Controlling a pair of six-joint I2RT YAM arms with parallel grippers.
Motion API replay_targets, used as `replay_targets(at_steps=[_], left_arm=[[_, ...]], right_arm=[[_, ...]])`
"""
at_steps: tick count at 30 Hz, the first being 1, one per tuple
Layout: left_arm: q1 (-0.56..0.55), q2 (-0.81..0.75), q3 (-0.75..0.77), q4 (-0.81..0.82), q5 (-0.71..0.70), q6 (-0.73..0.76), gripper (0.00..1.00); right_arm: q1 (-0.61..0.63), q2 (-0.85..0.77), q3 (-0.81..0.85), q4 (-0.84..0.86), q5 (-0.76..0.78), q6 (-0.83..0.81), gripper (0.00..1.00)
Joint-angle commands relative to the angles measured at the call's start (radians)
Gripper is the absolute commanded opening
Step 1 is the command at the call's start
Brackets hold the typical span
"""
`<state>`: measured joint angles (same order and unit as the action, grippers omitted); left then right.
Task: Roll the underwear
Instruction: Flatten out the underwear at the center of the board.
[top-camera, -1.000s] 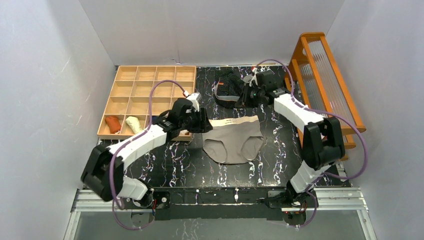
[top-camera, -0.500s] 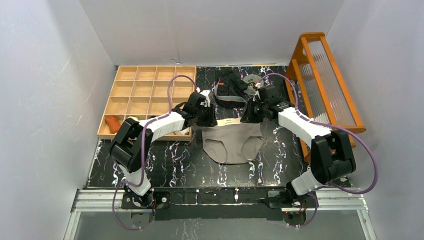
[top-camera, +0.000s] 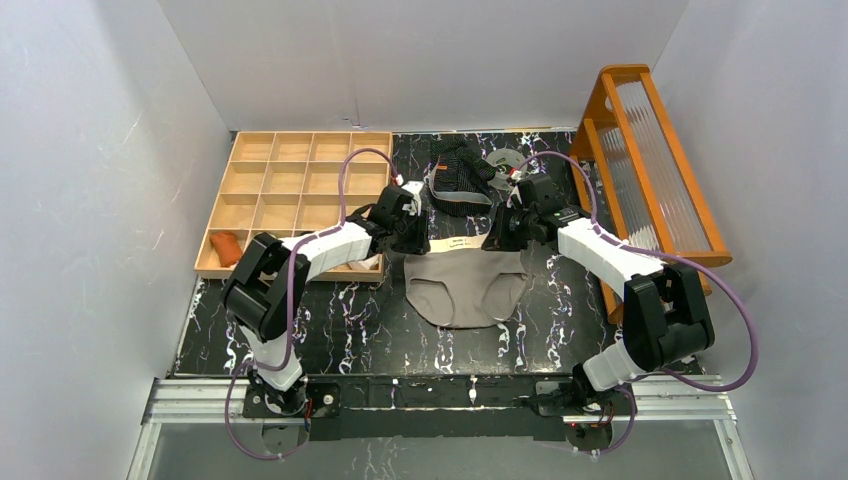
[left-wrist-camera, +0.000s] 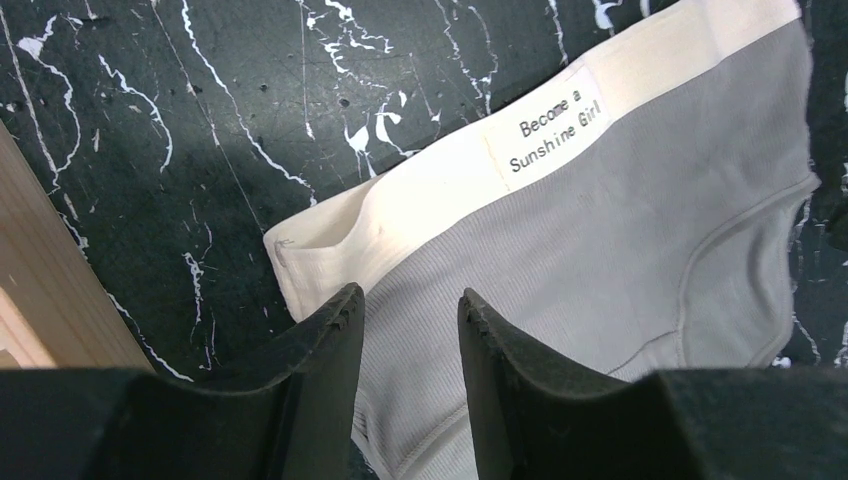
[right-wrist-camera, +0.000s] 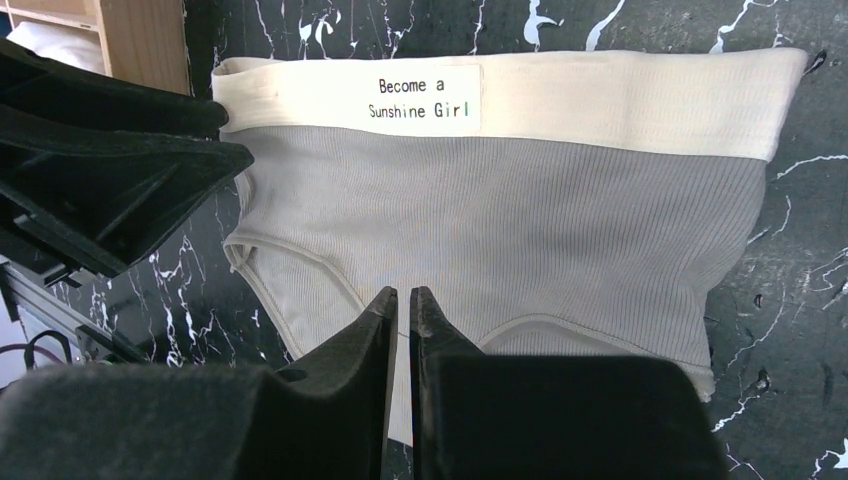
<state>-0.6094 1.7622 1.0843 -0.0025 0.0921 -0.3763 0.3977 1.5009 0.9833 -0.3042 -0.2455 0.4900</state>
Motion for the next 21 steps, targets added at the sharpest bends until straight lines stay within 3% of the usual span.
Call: replay_targets(at_steps=[1,10,21], left_arm=[[0.007,0.027,0.026,-0.03,-0.052,0.044,0.38],[0.008,0.112,0.028,0.031,-0.079,0.08,0.37],[0.008,0.067,-0.003,0.009,-0.129,0.083,0.39]], right_arm=[[0.001,-0.001,-0.004,-0.004,0.0,-0.014,0.17],[0.001,0.029,0.009,-0.027,0.045,-0.046,0.19],[-0.019,0.187,0.084,-0.105,0.377,-0.047,0.27]])
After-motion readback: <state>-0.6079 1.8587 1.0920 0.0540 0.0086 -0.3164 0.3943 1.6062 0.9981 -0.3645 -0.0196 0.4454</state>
